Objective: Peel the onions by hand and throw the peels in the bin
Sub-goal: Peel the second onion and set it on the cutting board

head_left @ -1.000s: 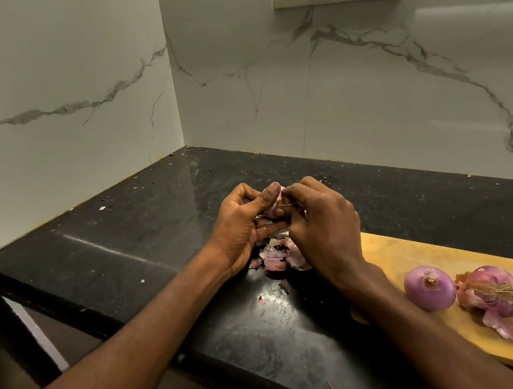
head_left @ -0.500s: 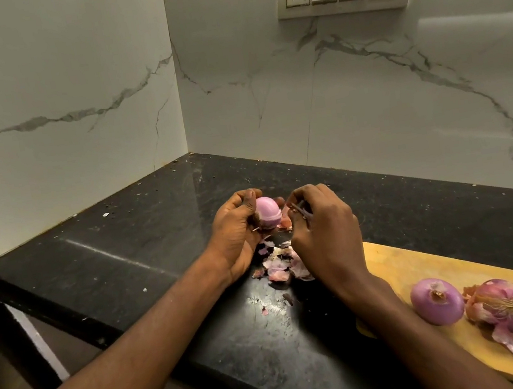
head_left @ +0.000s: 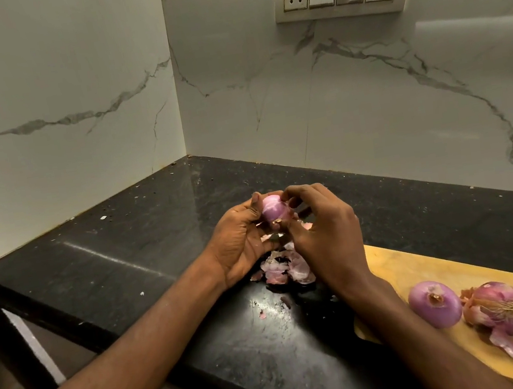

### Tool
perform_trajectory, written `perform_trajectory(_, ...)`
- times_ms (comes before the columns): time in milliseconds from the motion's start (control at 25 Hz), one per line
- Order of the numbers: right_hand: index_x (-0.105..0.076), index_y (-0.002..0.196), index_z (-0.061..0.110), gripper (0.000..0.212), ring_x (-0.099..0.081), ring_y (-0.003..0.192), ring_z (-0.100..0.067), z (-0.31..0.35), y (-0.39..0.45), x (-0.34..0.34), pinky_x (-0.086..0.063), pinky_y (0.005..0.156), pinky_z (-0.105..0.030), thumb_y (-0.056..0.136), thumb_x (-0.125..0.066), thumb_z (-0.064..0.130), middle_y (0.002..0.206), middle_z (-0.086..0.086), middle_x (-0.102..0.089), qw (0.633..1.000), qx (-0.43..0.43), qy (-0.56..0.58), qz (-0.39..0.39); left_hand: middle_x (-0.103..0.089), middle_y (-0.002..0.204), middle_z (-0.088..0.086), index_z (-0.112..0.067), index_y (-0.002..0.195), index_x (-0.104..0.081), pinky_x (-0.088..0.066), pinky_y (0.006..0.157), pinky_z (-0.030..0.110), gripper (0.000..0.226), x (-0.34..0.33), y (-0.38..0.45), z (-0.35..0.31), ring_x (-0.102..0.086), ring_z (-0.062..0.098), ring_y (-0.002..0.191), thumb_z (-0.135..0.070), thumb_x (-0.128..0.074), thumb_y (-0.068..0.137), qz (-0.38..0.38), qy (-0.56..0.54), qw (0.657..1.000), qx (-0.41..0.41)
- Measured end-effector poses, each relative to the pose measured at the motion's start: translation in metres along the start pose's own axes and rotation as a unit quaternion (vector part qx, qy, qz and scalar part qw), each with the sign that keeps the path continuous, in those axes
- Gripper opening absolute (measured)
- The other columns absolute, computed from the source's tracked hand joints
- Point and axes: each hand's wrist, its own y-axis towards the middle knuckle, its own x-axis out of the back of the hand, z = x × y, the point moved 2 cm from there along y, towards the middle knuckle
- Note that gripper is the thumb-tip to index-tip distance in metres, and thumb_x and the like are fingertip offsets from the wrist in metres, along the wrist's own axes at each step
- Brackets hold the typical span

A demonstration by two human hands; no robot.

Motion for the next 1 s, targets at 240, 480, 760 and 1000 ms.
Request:
perform_trajectory(240, -0.065, 0.130, 0.022, 0.046, -0.065, 0.096, -0.009, 0.003, 0.001, 0.001, -0.059, 0.079, -0.028, 0.087, -0.078, 0.014, 0.117, 0.009, -0.063, 0.999, 0.029, -0.031, 0.010, -0.073, 0.116, 0.022, 0.006, 0.123, -0.064, -0.062, 0.088, 0.039, 0.041, -0.004, -0.003, -0.003, -0.071, 0.028, 0.105, -0.028, -0.049, 0.106, 0.010, 0.004, 0.999, -0.033)
perform_trajectory(480, -0.061, 0.116, 0.026, 0.035, -0.060, 0.082, -0.006, 0.008, 0.000, 0.005, -0.056, 0.068, -0.029, 0.086, -0.077, 0.018, 0.106, 0.013, -0.060, 0.998, 0.037, -0.039, 0.016, -0.070, 0.115, 0.023, 0.008, 0.127, -0.064, -0.062, 0.085, 0.037, 0.048, -0.001, -0.001, -0.004, -0.064, 0.030, 0.102, -0.031, -0.057, 0.099, 0.038, 0.046, 0.997, -0.043)
perform_trajectory(760, -0.058, 0.098, 0.023, 0.027, -0.052, 0.081, -0.005, 0.000, 0.001, 0.001, -0.039, 0.061, -0.018, 0.083, -0.076, 0.010, 0.094, 0.011, -0.053, 0.996, -0.005, 0.009, 0.084, -0.070, 0.106, 0.019, 0.014, 0.127, -0.061, -0.054, 0.062, 0.017, 0.048, -0.001, -0.002, 0.000, -0.055, 0.014, 0.078, -0.026, -0.055, 0.101, 0.053, 0.066, 0.996, -0.026)
perform_trajectory(1000, -0.058, 0.094, 0.021, 0.025, -0.050, 0.079, -0.005, -0.003, 0.002, -0.001, -0.038, 0.064, -0.014, 0.083, -0.076, 0.008, 0.091, 0.010, -0.053, 0.994, -0.008, 0.025, 0.102, -0.070, 0.094, 0.015, 0.018, 0.129, -0.056, -0.051, 0.053, 0.015, 0.040, -0.003, -0.002, 0.001, -0.063, 0.007, 0.063, -0.015, -0.044, 0.108, 0.045, 0.067, 0.996, -0.030)
